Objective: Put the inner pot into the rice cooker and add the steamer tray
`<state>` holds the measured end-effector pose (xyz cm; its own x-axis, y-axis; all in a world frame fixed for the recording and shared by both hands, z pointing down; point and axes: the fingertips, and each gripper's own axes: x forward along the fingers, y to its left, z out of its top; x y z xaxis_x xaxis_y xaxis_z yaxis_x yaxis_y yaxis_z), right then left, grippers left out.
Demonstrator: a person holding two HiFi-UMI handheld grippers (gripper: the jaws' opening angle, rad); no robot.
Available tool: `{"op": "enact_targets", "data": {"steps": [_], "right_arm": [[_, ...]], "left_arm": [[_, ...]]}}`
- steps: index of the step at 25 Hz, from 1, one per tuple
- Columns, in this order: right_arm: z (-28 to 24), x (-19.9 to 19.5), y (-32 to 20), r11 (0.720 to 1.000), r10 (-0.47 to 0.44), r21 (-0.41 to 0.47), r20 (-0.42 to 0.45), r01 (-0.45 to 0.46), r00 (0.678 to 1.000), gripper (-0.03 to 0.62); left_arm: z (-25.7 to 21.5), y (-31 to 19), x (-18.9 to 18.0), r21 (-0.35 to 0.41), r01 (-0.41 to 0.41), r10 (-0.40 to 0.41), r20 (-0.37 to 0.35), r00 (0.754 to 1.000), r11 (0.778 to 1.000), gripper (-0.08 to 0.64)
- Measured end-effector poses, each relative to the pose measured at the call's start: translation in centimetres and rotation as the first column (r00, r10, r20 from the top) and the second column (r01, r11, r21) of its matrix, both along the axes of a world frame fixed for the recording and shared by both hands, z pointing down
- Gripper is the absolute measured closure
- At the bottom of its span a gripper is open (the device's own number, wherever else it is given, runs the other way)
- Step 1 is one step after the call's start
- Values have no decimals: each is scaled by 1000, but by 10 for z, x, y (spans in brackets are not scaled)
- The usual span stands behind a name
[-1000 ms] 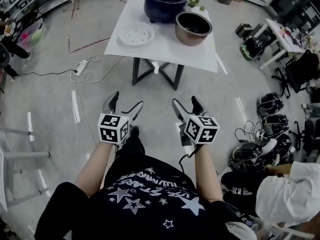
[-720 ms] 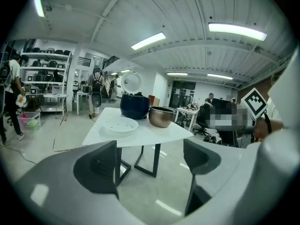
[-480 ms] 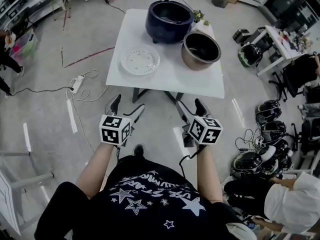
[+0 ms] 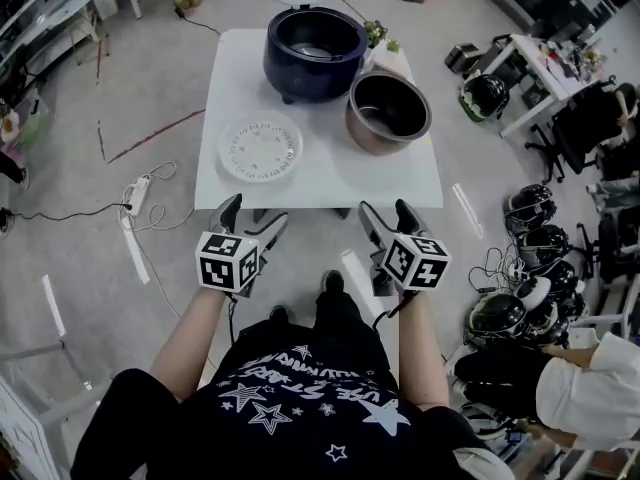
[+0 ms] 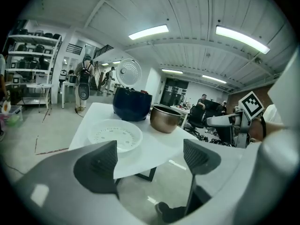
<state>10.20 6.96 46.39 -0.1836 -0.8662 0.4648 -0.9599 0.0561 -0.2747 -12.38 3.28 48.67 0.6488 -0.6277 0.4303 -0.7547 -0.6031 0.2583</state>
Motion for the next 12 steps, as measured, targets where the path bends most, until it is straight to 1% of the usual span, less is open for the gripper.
{"op": "enact_targets", "data": {"steps": [6, 12], "right_arm": [[7, 38, -50, 1000, 10, 16, 28, -10, 1000, 202], [-14, 90, -120, 997, -20, 74, 54, 16, 998, 207]], "left_arm": [[0, -40, 28, 0, 26, -26, -4, 1000, 1000, 129], [-7, -91, 62, 12, 86, -86, 12, 996, 996, 129]]}}
